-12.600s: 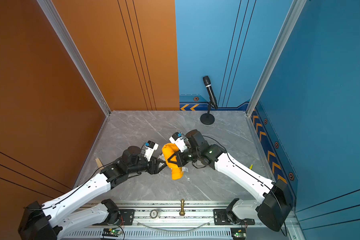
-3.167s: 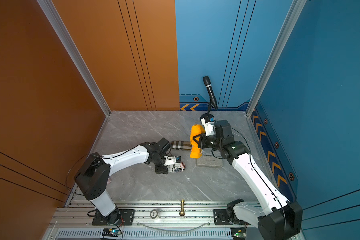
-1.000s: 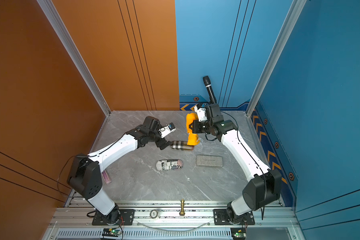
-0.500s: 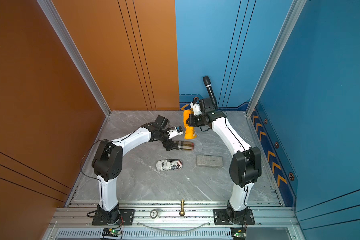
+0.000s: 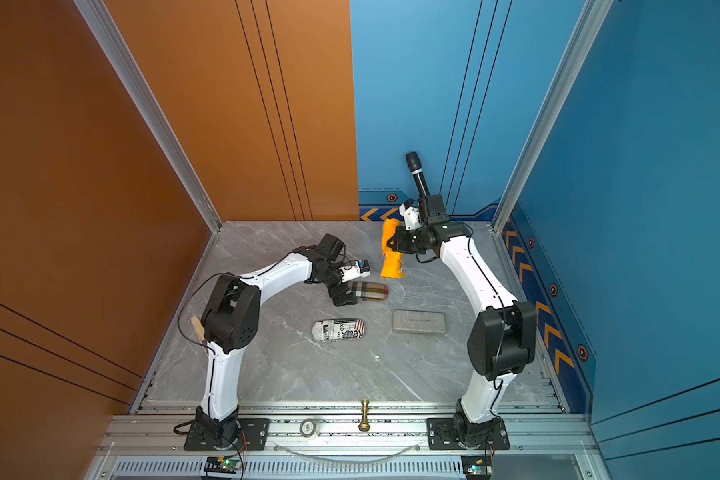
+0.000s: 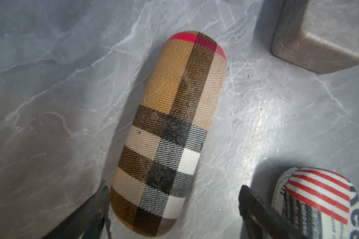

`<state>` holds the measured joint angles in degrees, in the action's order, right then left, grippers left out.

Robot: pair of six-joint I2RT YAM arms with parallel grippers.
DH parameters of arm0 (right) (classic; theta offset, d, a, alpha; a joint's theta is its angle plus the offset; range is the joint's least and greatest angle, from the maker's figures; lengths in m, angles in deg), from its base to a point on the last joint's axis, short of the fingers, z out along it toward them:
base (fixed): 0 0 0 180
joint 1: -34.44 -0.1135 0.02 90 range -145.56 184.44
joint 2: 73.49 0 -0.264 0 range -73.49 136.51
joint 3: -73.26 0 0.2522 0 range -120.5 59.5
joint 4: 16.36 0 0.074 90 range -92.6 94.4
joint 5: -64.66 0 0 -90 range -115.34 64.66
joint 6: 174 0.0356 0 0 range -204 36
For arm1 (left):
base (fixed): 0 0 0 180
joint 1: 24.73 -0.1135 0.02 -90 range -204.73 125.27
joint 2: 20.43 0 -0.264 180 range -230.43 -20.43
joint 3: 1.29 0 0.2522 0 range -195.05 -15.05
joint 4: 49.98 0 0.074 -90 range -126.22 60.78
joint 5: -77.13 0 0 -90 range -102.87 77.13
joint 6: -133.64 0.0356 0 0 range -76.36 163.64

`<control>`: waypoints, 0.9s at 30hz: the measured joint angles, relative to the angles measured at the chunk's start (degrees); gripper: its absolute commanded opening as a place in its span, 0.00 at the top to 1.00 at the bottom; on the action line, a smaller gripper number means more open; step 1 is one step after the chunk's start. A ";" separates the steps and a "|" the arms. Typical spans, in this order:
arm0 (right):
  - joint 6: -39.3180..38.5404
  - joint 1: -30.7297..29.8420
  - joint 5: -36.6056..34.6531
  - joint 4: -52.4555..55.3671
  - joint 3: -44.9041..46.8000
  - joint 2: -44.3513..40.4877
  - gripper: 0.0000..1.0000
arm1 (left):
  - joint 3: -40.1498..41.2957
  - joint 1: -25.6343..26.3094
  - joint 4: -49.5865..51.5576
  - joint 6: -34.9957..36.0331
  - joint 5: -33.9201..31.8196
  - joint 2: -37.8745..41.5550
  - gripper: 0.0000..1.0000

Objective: Wipe the eyeglass case
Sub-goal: Pick up the eyeglass case from the center of the board.

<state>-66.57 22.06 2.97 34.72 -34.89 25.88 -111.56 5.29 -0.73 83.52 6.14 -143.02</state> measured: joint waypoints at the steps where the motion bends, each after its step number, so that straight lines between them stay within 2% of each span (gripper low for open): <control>1: 0.00 0.37 0.13 -0.07 0.72 -0.81 1.00 | -0.39 0.00 0.39 0.28 -0.11 0.00 0.03; 9: 0.17 0.22 2.38 -2.38 3.41 -1.20 1.00 | -2.84 0.28 2.49 1.55 -0.37 -1.03 0.00; 13: -0.04 0.24 3.13 -2.75 3.87 -1.16 1.00 | -10.23 0.70 5.77 2.19 -0.85 -6.99 0.00; 16: -0.09 0.42 3.23 -3.02 4.85 -1.16 1.00 | -12.52 0.81 7.32 2.75 -0.96 -10.01 0.00; 24: -0.07 1.86 3.98 -3.19 7.28 -1.16 1.00 | -15.21 0.76 11.72 3.43 -1.03 -12.22 0.04; 27: -0.04 2.08 4.52 -3.63 7.56 -1.16 1.00 | -15.21 0.74 12.28 3.41 -1.03 -12.22 0.11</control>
<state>-66.61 24.13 7.50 31.09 -27.32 24.72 -126.77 6.03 11.55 86.93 5.11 -155.24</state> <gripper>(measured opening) 0.077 0.935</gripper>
